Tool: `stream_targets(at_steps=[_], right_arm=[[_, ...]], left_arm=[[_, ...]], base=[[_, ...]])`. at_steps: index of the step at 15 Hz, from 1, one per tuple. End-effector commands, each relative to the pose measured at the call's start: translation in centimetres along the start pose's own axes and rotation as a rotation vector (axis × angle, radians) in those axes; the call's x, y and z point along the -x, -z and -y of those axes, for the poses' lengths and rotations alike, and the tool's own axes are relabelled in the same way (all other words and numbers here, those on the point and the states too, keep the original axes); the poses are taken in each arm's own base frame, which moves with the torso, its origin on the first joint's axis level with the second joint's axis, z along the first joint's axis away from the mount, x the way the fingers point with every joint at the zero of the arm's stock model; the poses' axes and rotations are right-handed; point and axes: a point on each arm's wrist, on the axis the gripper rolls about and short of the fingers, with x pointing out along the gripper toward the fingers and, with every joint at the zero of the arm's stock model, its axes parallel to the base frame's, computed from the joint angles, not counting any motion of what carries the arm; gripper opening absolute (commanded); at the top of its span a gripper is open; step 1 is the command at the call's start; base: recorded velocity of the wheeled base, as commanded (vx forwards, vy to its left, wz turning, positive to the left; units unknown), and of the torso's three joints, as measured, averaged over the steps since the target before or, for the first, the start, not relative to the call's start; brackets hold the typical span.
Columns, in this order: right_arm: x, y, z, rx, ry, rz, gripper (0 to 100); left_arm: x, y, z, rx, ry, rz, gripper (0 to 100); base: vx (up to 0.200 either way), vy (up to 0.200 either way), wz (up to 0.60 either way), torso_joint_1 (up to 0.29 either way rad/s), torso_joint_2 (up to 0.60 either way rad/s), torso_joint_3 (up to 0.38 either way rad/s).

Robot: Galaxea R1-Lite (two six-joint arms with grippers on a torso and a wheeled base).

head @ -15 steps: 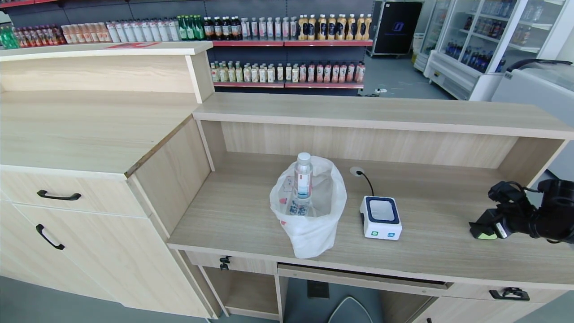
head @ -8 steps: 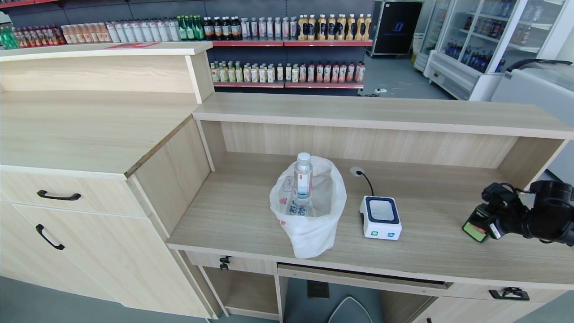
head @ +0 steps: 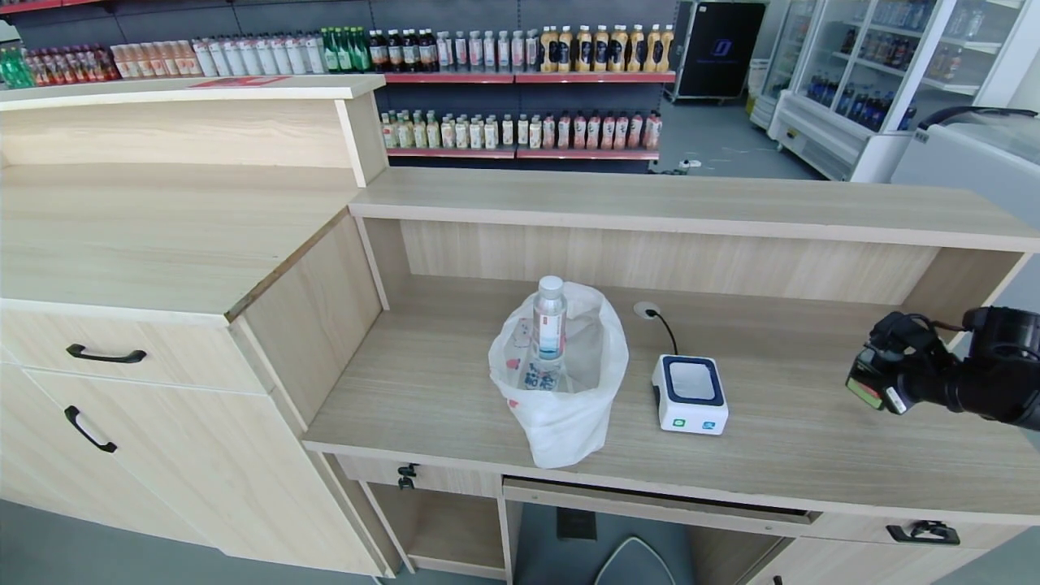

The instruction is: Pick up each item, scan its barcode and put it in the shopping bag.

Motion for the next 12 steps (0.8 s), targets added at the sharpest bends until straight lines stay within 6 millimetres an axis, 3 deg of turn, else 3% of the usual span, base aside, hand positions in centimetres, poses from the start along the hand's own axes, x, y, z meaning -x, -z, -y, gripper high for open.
stream_targets(at_steps=[1,3,4,5,6,8,12], right_arm=[[10.5,-7.6,1.2,0.221,0.147,0.120,0],[17.6,-10.0,-0.8,0.410,0.206,0.196,0],[19.7,-10.9,-1.6,0.514,0.209,0.255,0],[21.6,-12.9,-2.4,0.762,0.211,0.390,0],[22.0,-14.4,-3.8,0.957,0.183,0.558,0],[21.5,-16.1,-8.2,1.176,0.137,0.776,0],[21.6,-19.8,-14.8,1.535,0.228,1.130,0]], left_arm=[[0.0,0.0,0.0,0.000,0.000,0.001,100],[0.0,0.0,0.0,0.000,0.000,0.001,100],[0.0,0.0,0.0,0.000,0.000,0.001,100],[0.0,0.0,0.0,0.000,0.000,0.001,100],[0.0,0.0,0.0,0.000,0.000,0.001,100],[0.0,0.0,0.0,0.000,0.000,0.001,100],[0.0,0.0,0.0,0.000,0.000,0.001,100]], base=[[0.000,0.000,0.00,0.000,0.00,0.000],[0.000,0.000,0.00,0.000,0.00,0.000],[0.000,0.000,0.00,0.000,0.00,0.000],[0.000,0.000,0.00,0.000,0.00,0.000],[0.000,0.000,0.00,0.000,0.00,0.000],[0.000,0.000,0.00,0.000,0.00,0.000],[0.000,0.000,0.00,0.000,0.00,0.000]])
